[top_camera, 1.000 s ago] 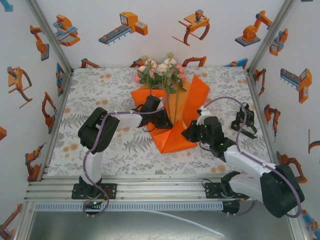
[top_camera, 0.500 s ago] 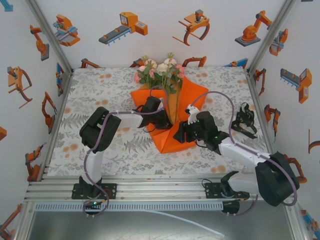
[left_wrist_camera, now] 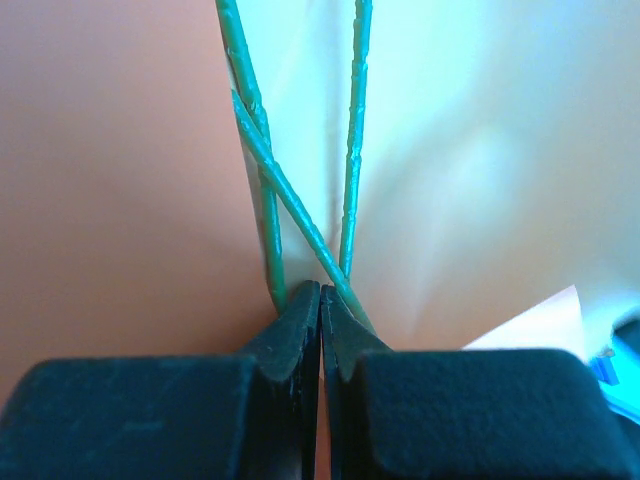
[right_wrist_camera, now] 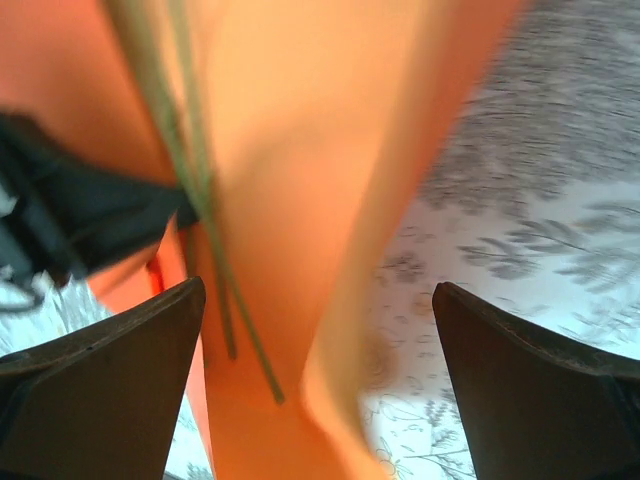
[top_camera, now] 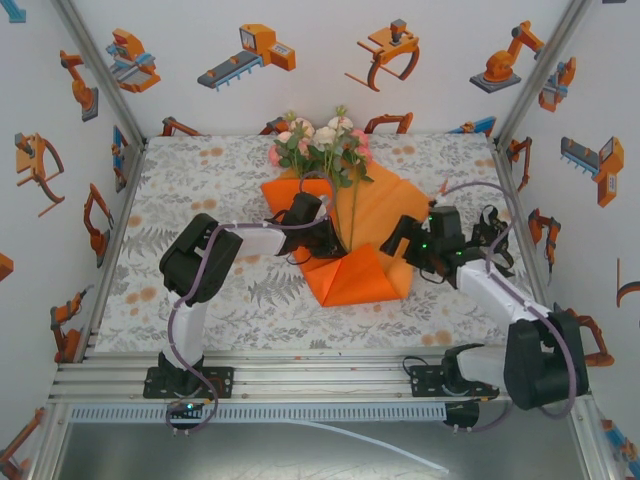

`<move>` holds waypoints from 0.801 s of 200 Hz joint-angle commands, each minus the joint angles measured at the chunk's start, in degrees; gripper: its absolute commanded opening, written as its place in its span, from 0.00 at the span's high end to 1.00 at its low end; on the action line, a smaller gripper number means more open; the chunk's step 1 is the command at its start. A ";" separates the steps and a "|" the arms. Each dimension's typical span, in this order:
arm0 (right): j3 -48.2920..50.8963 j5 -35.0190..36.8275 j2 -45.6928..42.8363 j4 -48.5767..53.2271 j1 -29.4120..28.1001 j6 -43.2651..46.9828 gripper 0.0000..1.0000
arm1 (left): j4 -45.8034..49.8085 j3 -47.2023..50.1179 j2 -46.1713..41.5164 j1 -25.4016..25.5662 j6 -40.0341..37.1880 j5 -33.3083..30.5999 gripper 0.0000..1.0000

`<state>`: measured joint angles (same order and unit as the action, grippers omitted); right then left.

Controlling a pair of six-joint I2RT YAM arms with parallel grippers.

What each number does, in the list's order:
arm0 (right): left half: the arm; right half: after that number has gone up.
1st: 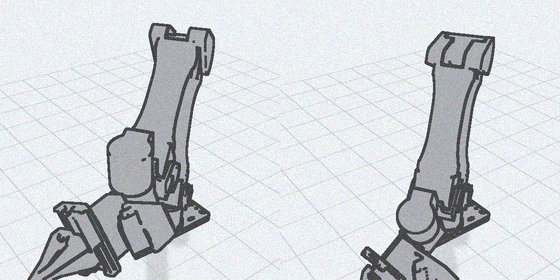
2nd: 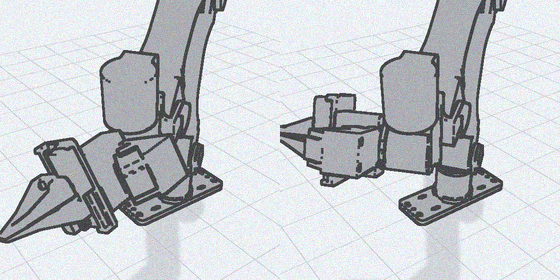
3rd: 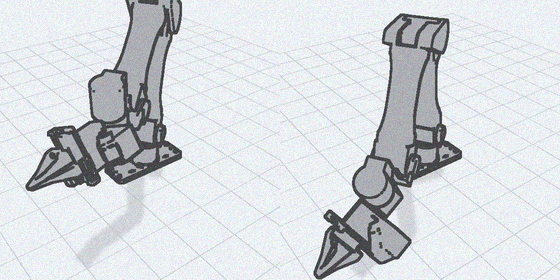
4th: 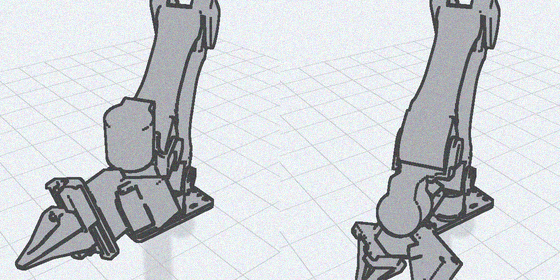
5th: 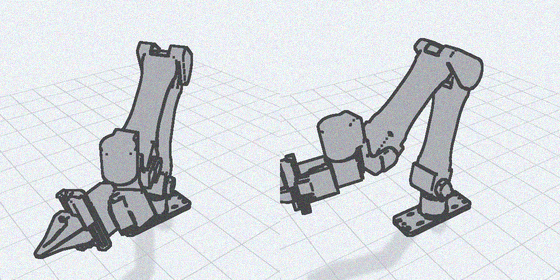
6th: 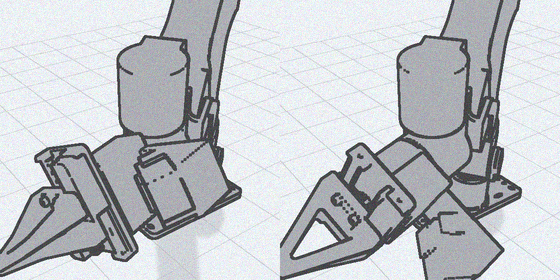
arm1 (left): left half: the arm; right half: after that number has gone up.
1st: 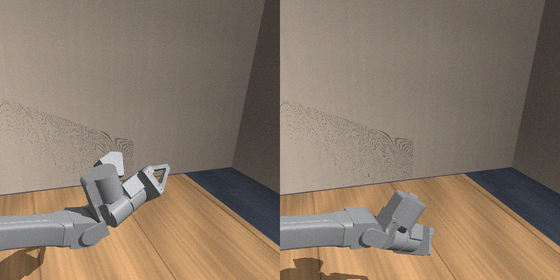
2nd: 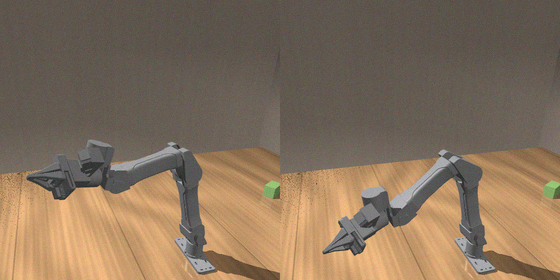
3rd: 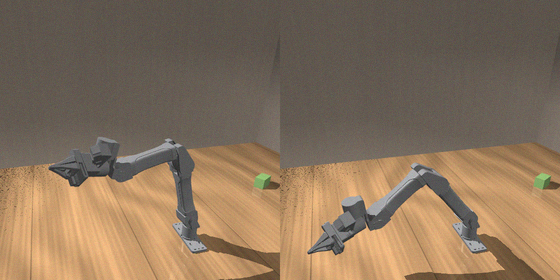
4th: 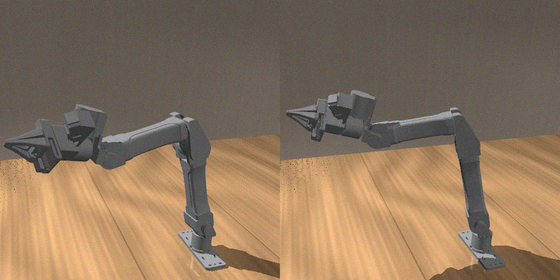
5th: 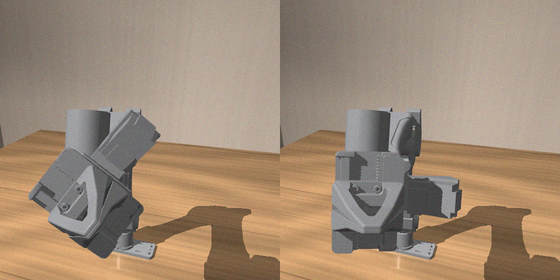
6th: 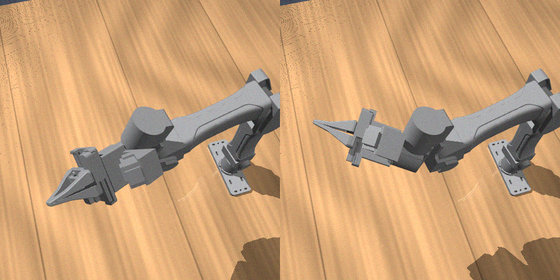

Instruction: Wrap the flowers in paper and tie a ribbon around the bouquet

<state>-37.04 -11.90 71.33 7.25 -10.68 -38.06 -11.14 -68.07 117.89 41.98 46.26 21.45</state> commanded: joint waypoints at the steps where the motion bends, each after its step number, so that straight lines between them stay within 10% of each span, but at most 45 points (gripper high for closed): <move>1: -2.60 -1.96 3.72 6.53 5.78 -7.00 0.14 | 0.05 -1.27 1.04 0.27 0.32 -0.35 0.90; 61: -7.12 0.23 14.41 4.34 14.58 -3.46 0.20 | -0.33 0.03 0.04 0.22 0.32 -0.64 0.90; 86: -10.74 7.49 16.12 9.17 14.75 0.48 0.42 | -0.07 0.22 -0.20 0.21 0.10 -0.70 0.90; 121: -9.49 6.33 12.45 9.46 14.51 6.19 1.00 | 1.49 -0.81 0.14 0.24 -0.84 -0.55 0.90; 160: -11.60 15.35 3.66 18.68 7.62 15.42 1.00 | 3.08 -1.79 1.10 0.08 -1.61 -1.25 0.90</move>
<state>-46.50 -4.03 80.40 18.96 2.07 -31.53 -10.20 -68.60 117.95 41.98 46.09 21.21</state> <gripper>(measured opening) 0.004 0.105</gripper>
